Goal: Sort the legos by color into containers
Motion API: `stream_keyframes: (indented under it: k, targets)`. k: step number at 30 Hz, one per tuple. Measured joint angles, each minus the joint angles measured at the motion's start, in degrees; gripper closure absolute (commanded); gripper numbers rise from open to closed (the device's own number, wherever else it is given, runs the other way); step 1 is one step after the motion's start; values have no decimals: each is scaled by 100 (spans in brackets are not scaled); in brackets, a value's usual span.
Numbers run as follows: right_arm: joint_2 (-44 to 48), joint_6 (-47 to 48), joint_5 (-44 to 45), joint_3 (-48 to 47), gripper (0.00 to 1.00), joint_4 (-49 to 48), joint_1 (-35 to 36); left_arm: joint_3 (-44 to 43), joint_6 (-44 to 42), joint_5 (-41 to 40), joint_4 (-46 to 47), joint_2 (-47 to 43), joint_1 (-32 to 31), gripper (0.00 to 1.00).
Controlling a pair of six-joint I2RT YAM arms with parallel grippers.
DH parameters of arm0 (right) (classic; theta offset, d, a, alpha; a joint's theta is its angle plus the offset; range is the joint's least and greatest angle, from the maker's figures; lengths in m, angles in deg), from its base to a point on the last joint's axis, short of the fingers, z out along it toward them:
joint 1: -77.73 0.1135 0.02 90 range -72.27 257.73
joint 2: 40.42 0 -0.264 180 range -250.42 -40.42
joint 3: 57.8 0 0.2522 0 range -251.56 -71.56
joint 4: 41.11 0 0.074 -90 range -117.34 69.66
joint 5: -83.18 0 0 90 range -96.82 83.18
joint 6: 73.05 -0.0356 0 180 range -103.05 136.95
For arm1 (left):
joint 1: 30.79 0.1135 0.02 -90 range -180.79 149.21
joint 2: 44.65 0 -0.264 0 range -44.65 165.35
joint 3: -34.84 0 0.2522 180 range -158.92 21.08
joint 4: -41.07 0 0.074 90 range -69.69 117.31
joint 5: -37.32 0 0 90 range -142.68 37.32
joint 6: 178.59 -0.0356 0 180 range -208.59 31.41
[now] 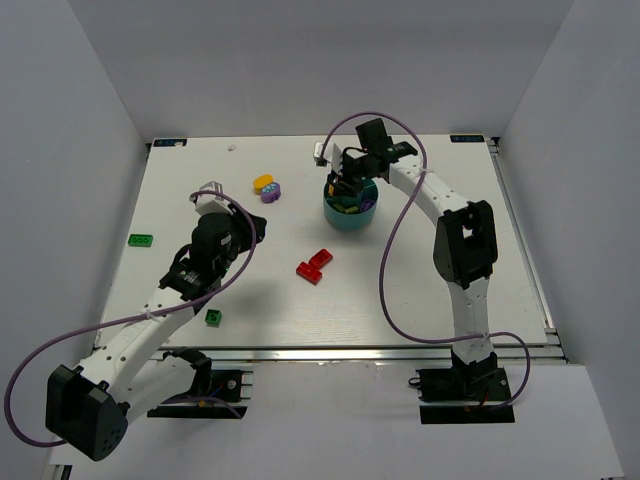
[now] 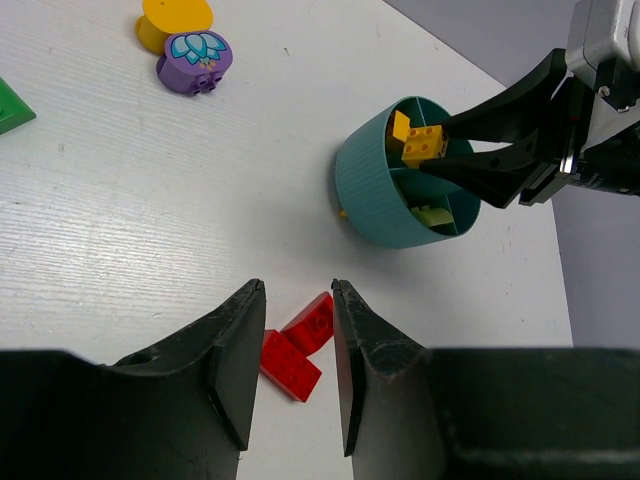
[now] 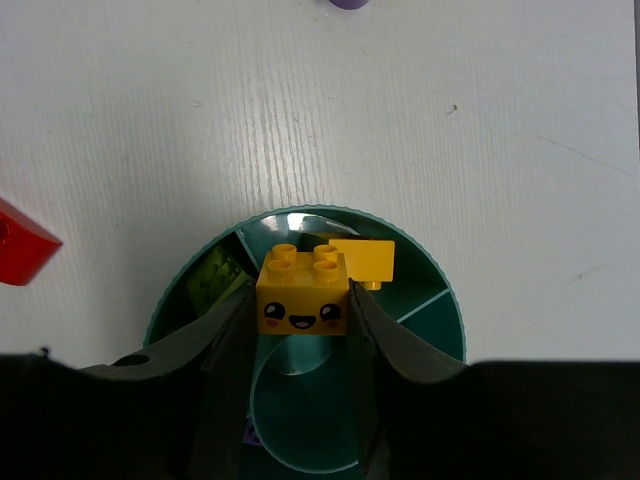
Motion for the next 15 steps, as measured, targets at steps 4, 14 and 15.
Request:
stream_keyframes:
  k: [4,14,15]
  targets:
    - [0,35,-2,-13,98,-2,0,22,7,0,0,0,0,56]
    - [-2,9,-44,-15,94,-133,13,33,17,0,0,7,24,56]
    - [-2,4,-44,-15,93,-160,13,33,17,0,0,7,26,56]
